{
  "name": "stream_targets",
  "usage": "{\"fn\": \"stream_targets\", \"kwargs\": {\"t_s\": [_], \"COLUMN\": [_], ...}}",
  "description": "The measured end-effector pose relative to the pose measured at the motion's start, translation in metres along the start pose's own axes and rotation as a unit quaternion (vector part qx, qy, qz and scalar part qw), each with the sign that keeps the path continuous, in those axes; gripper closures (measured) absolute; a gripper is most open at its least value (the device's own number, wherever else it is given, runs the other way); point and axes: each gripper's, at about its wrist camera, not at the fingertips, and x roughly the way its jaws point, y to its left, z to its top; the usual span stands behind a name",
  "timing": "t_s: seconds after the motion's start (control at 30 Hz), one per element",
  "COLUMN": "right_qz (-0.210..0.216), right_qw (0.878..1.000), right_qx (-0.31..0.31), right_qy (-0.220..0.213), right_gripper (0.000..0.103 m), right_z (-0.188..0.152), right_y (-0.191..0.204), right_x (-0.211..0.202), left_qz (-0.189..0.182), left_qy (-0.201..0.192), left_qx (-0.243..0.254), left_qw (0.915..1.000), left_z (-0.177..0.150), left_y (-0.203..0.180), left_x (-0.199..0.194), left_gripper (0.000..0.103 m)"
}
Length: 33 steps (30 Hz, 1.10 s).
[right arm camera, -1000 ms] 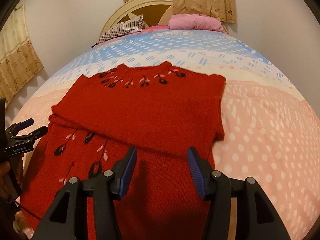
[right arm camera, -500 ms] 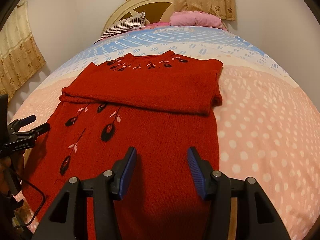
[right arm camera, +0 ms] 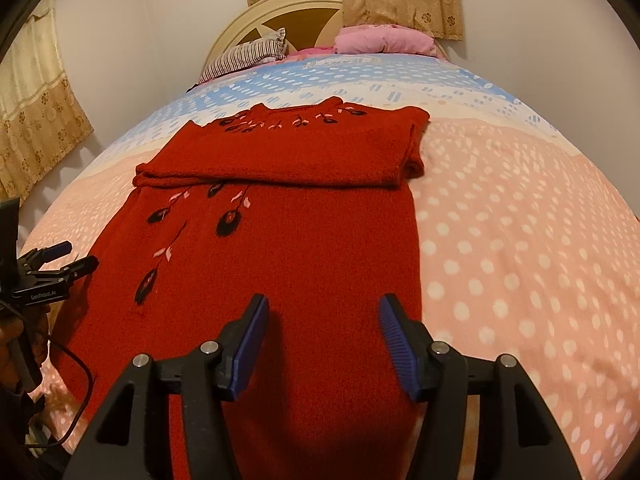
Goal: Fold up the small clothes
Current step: 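Grasp the red sweater's hem with the left tool while the right tool grasps it too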
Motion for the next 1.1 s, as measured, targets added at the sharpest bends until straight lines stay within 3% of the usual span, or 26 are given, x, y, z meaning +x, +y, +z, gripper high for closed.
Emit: {"fn": "stream_targets", "kwargs": {"t_s": [0.23, 0.37, 0.5, 0.57, 0.7, 0.87, 1.1], "right_qz": [-0.003, -0.007, -0.024, -0.030, -0.031, -0.010, 0.025], "right_qw": [1.000, 1.000, 0.999, 0.999, 0.999, 1.000, 0.999], "right_qx": [-0.001, -0.013, -0.034, -0.027, -0.023, 0.006, 0.024], "right_qy": [0.005, 0.004, -0.001, 0.014, 0.015, 0.023, 0.036], "right_gripper": [0.043, 0.042, 0.042, 0.031, 0.031, 0.031, 0.031], "right_z": [-0.018, -0.036, -0.054, -0.061, -0.073, -0.080, -0.086], "right_y": [0.000, 0.001, 0.004, 0.002, -0.001, -0.010, -0.010], "right_x": [-0.015, -0.027, -0.040, -0.040, -0.049, -0.060, -0.066], "left_qz": [-0.023, -0.041, -0.061, -0.079, -0.096, -0.122, -0.129], "left_qy": [0.009, 0.010, 0.013, 0.021, 0.026, 0.040, 0.045], "left_qx": [-0.007, -0.013, -0.027, -0.037, -0.041, -0.055, -0.051], "left_qw": [0.9997, 0.9990, 0.9977, 0.9960, 0.9941, 0.9901, 0.9893], "left_z": [-0.029, -0.048, -0.060, -0.066, -0.077, -0.084, -0.086], "left_y": [0.009, 0.017, 0.020, 0.019, 0.015, 0.012, 0.004], "left_x": [-0.020, -0.036, -0.049, -0.053, -0.063, -0.068, -0.066], "left_gripper": [0.001, 0.013, 0.019, 0.030, 0.032, 0.046, 0.048]}}
